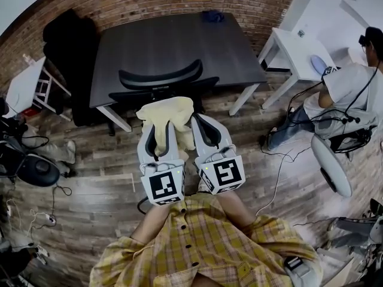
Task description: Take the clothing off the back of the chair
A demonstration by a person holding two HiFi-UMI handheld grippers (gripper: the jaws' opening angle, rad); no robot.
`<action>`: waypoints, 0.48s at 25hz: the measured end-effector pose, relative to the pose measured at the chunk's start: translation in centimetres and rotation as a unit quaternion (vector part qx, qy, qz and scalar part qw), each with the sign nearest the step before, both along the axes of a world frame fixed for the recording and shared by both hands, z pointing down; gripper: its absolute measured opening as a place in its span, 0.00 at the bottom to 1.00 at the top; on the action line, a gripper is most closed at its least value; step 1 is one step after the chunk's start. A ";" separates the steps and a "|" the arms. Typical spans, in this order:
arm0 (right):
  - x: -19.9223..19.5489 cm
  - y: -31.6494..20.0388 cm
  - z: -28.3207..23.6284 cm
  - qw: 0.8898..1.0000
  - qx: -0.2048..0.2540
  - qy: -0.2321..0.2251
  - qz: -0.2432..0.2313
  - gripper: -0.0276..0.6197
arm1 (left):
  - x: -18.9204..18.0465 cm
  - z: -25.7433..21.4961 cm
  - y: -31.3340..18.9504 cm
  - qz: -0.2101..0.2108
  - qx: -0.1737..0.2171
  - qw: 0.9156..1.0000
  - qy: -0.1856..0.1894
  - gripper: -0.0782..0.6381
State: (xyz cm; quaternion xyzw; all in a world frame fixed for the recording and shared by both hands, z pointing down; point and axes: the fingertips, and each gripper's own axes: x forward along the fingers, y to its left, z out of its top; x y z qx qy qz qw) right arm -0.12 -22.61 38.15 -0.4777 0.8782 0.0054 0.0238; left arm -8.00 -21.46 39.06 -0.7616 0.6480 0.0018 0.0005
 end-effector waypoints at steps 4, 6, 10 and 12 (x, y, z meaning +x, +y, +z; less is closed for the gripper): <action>-0.2 -0.1 0.3 1.000 0.001 0.003 0.000 0.04 | -0.2 0.4 -0.2 0.004 -0.001 1.000 0.000 0.28; -0.3 0.0 0.1 1.000 0.003 0.003 0.002 0.04 | -0.2 0.4 -0.1 0.005 -0.001 1.000 -0.001 0.28; -0.4 -0.1 0.3 1.000 0.001 0.005 0.006 0.04 | -0.4 0.5 -0.1 0.007 -0.001 1.000 0.000 0.28; -0.4 -0.3 0.5 1.000 -0.002 0.005 0.007 0.04 | -0.5 0.5 -0.2 0.007 -0.001 1.000 0.000 0.28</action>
